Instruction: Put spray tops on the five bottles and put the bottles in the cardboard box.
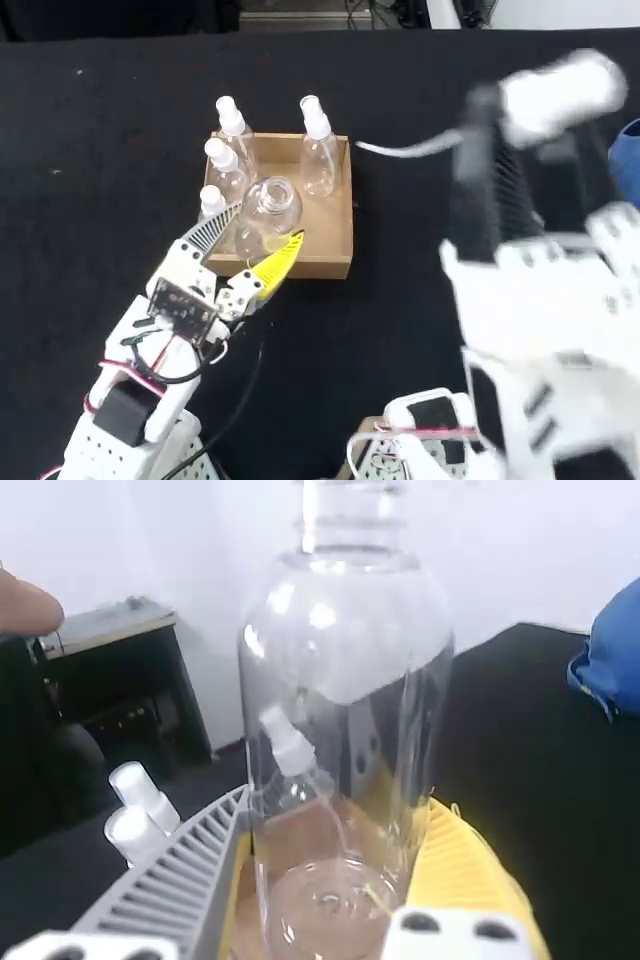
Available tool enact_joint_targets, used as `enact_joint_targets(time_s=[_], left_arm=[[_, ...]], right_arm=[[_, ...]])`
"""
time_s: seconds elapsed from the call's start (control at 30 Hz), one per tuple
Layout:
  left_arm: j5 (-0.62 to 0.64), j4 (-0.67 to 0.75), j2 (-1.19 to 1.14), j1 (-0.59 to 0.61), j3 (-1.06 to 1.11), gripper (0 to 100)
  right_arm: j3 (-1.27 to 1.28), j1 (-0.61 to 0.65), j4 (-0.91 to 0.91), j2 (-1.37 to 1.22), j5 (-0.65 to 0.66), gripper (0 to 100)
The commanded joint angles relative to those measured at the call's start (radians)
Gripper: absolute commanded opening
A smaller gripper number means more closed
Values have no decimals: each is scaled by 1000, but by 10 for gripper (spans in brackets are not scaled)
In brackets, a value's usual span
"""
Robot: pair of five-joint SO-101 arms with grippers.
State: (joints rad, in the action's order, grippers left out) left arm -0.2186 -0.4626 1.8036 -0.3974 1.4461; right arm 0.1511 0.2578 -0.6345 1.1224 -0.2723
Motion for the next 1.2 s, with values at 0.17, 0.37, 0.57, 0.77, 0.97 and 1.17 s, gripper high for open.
enact_joint_targets(time_s=[0.17, 0.37, 0.57, 0.77, 0.97, 1.17], left_arm=[[28, 28, 21, -8, 47, 30], [150, 81, 21, 2, 81, 30], [155, 241, 21, -10, 194, 30], [155, 347, 21, -25, 252, 30], [155, 353, 21, -25, 252, 30], [155, 351, 21, -22, 252, 30]], right_arm=[[5, 126, 38, -110, 49, 11], [105, 206, 44, -110, 137, 11], [128, 238, 28, -105, 199, 11], [128, 241, 15, -111, 199, 11], [128, 238, 9, -105, 199, 11], [127, 238, 14, -110, 199, 11]])
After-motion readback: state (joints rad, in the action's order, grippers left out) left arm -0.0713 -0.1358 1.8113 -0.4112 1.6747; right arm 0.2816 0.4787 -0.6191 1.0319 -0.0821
